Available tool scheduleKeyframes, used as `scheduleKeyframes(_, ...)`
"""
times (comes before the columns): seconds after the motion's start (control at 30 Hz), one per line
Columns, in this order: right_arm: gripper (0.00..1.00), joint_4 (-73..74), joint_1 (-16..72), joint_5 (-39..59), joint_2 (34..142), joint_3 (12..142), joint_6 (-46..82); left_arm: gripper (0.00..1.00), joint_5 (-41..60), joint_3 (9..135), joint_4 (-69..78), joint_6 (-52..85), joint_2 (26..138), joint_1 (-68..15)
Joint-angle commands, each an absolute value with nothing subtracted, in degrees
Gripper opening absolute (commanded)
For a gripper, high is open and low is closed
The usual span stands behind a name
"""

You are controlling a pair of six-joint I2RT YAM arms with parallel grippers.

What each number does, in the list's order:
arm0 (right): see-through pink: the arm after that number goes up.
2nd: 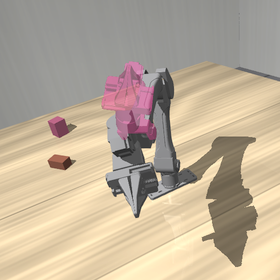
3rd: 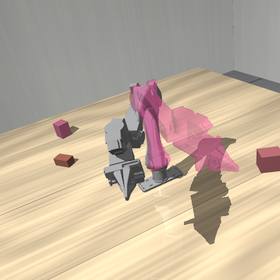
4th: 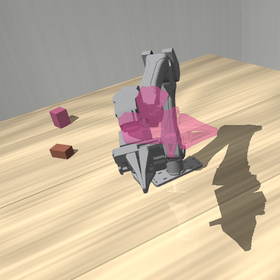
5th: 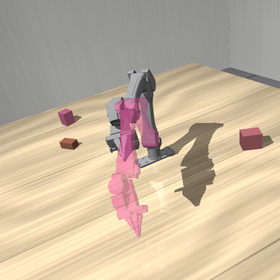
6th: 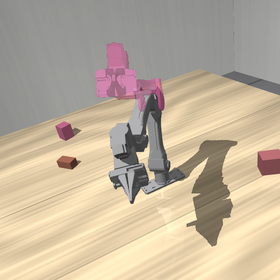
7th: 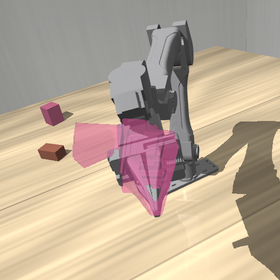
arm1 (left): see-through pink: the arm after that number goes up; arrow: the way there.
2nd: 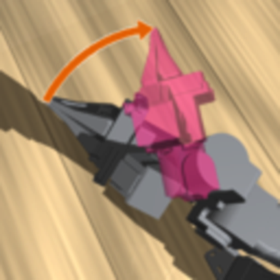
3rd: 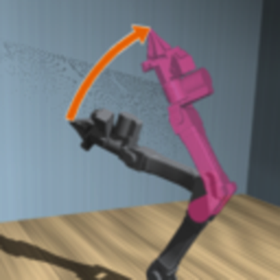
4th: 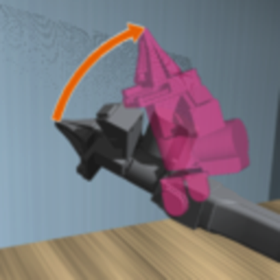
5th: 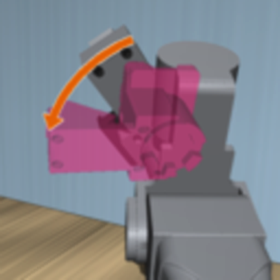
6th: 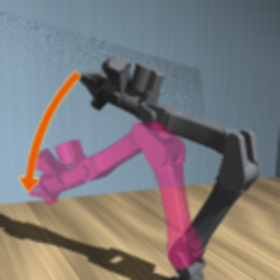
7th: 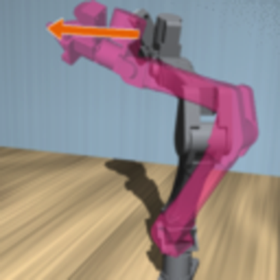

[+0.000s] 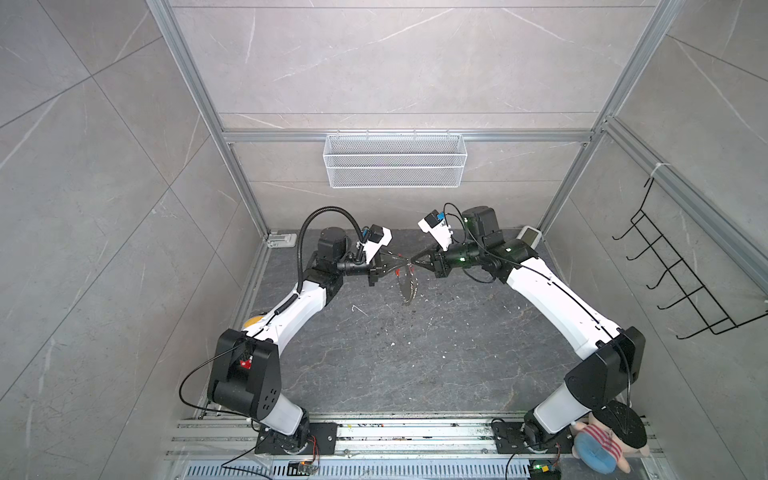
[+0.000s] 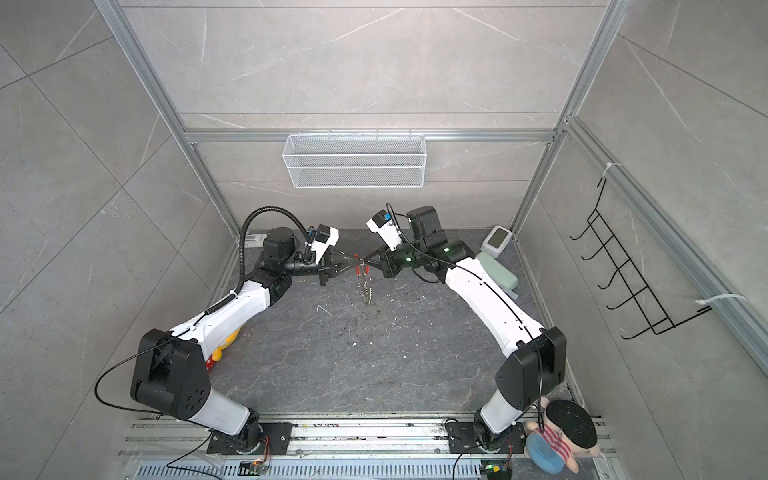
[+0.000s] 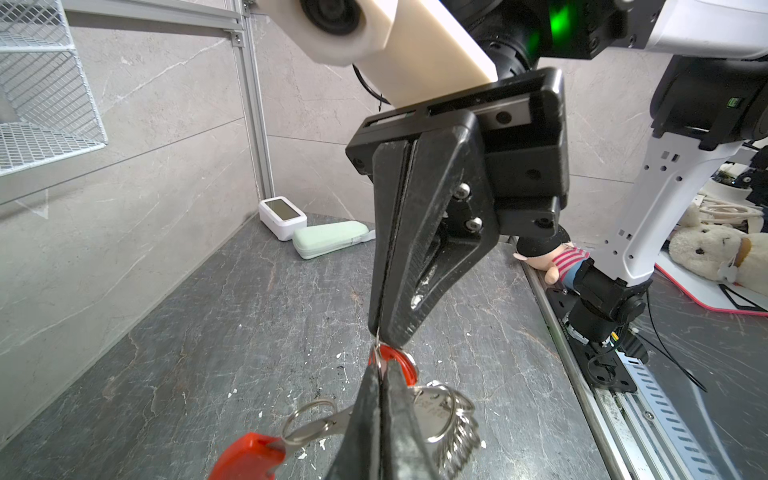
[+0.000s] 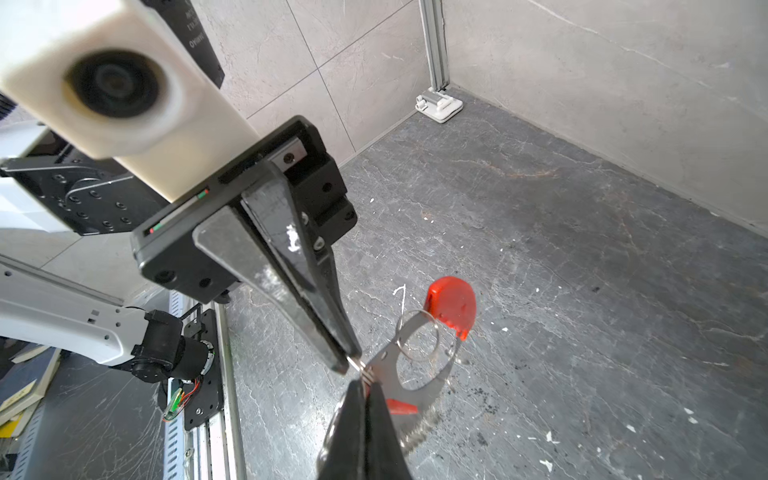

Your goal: Put the keys on the keyring

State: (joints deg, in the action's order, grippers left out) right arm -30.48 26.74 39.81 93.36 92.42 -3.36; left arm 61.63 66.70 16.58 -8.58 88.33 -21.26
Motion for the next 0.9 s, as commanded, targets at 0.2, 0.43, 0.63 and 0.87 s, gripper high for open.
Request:
scheduleKeyframes(0.2,0.0,-27.7,22.5,45.1,94.0,89.6,2.9,0.0,67.5,66.3,29.2,-3.5,86.1,-21.1)
scheduleKeyframes(0.43,0.0,-26.0,22.3,48.1,94.2,89.0,4.7,0.0,66.8,66.1,31.3,-1.4,86.5,-21.1)
scheduleKeyframes(0.63,0.0,-21.0,21.4,54.4,94.8,88.0,10.5,0.0,62.2,64.1,40.6,3.0,86.6,-21.1)
scheduleKeyframes(0.87,0.11,-13.8,21.3,58.8,96.8,86.7,18.6,0.0,60.8,63.9,59.6,16.9,90.8,-21.1)
